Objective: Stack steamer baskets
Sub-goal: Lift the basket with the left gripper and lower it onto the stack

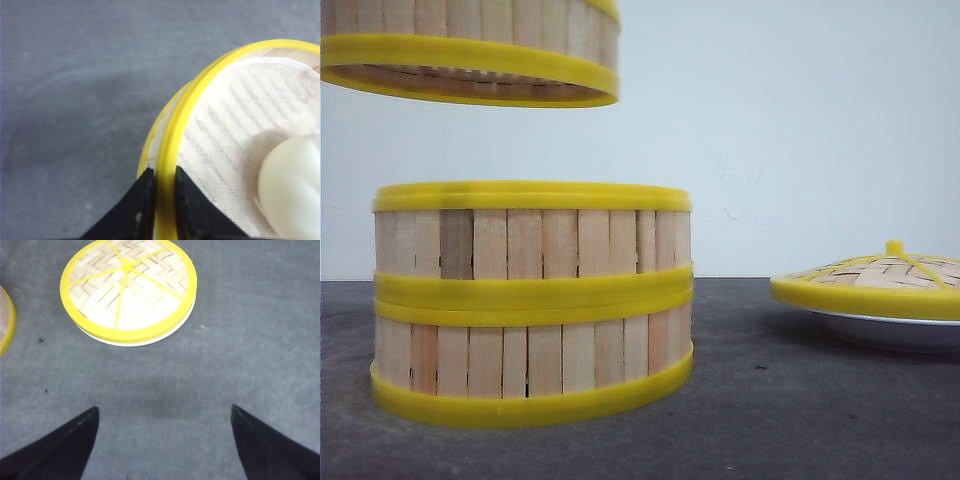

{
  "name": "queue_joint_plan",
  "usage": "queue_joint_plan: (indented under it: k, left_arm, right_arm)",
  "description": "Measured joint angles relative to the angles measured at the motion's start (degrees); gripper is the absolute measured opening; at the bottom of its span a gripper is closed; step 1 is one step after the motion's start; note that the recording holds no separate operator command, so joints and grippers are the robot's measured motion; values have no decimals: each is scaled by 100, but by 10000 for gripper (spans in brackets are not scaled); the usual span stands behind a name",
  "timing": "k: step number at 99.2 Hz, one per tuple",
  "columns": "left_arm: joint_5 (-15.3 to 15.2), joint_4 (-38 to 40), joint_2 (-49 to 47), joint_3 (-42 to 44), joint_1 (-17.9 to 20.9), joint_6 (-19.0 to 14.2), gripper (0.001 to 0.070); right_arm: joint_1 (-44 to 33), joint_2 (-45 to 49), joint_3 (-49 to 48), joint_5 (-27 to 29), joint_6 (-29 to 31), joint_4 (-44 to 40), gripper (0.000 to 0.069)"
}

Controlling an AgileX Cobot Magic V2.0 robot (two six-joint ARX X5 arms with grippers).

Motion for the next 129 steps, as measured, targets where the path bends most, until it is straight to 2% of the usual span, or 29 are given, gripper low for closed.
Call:
queue_joint_plan:
  k: [25, 43, 63, 102, 129]
  left_arm:
    - [-9, 540, -195, -986, -505, -22, 22]
    - [-11, 935, -177, -1377, -776, -52, 22]
    - [-15, 1207, -96, -1390, -850, -120, 22]
    - [-26, 1270, 332, -1392, -874, -153, 22]
    - [-273, 1311, 339, -1392, -903, -170, 22]
  right_arm:
    - [0, 0, 0, -2, -2, 31, 517]
    - [0, 0, 0, 0, -4, 35, 517]
    - [0, 0, 0, -2, -4, 37, 517]
    - [0, 0, 0, -2, -13, 37, 517]
    - [0, 0, 0, 0, -13, 37, 517]
